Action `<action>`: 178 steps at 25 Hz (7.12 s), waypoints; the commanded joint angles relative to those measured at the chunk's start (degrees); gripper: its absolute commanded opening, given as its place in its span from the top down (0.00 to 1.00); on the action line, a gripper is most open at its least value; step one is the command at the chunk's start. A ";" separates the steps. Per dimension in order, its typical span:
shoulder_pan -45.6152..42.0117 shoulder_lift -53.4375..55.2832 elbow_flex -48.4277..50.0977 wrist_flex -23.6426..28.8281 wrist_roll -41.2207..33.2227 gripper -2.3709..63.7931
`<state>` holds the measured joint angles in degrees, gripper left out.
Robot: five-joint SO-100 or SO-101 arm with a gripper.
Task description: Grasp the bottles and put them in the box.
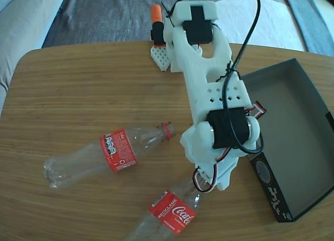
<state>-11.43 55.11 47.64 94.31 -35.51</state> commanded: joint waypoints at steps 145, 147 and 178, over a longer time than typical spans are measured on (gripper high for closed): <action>-53.70 60.91 50.10 -5.01 0.97 0.97; -53.70 60.82 52.65 -6.42 0.97 0.97; -45.18 37.44 41.75 -12.66 -6.86 0.97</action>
<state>-57.30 92.02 92.99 81.12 -42.10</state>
